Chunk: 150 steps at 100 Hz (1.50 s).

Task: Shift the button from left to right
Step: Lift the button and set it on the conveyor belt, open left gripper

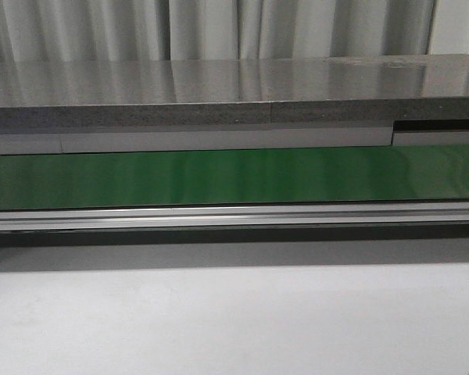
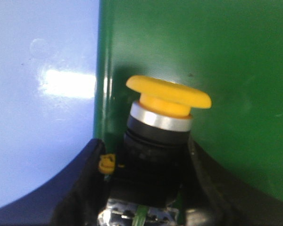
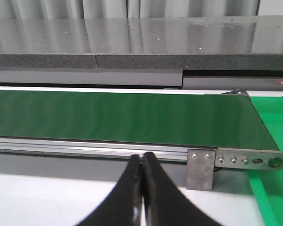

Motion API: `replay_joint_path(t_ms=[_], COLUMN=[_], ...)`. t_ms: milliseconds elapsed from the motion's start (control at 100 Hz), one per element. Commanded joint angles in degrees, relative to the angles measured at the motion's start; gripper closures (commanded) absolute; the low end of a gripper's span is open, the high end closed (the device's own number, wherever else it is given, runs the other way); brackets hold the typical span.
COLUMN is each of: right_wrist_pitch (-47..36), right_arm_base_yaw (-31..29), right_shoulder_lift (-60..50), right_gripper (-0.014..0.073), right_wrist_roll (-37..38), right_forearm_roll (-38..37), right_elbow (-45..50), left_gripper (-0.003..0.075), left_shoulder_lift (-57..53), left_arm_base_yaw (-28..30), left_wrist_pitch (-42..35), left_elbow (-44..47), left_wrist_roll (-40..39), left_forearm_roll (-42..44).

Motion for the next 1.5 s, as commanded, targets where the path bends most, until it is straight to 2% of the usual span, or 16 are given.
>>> replay_joint_path(t_ms=[0, 120, 190, 260, 390, 580, 870, 1030, 1280, 1490], right_wrist_pitch=[-5.0, -5.0, -5.0, -5.0, -5.0, -5.0, -5.0, -5.0, -5.0, -5.0], right_arm_base_yaw=[-0.1, -0.1, -0.1, -0.1, -0.1, -0.1, -0.1, -0.1, -0.1, -0.1], right_shoulder_lift=[-1.0, -1.0, -1.0, -1.0, -1.0, -1.0, -1.0, -1.0, -1.0, -1.0], right_gripper=[0.0661, 0.0661, 0.0661, 0.0661, 0.0661, 0.0661, 0.0661, 0.0661, 0.0661, 0.0661], right_wrist_roll=[-0.1, -0.1, -0.1, -0.1, -0.1, -0.1, -0.1, -0.1, -0.1, -0.1], right_forearm_roll=[-0.6, -0.6, -0.6, -0.6, -0.6, -0.6, -0.6, -0.6, -0.6, -0.6], right_elbow=[-1.0, -1.0, -1.0, -1.0, -1.0, -1.0, -1.0, -1.0, -1.0, -1.0], left_gripper=[0.0449, 0.0203, 0.0121, 0.0088, 0.0087, 0.0087, 0.009, 0.009, 0.009, 0.009], left_shoulder_lift=[-2.6, -2.6, -2.6, -2.6, -2.9, -6.5, -15.3, -22.6, -37.1, -51.1], left_arm_base_yaw=[-0.3, -0.3, -0.3, -0.3, -0.3, -0.3, -0.4, -2.8, -11.1, -13.6], left_wrist_pitch=[-2.0, -2.0, -2.0, -1.8, -0.4, 1.5, -1.8, -8.0, -24.2, -36.2], left_elbow=[-1.3, -1.3, -1.3, -1.3, -1.3, -1.3, -0.6, 3.9, 16.3, 28.6], left_wrist_roll=[-0.1, -0.1, -0.1, -0.1, 0.3, 5.2, 7.8, 12.4, 14.1, 14.1], left_forearm_roll=[-1.4, -1.4, -1.4, -1.4, -2.3, -9.6, -12.9, -17.0, -16.8, -16.2])
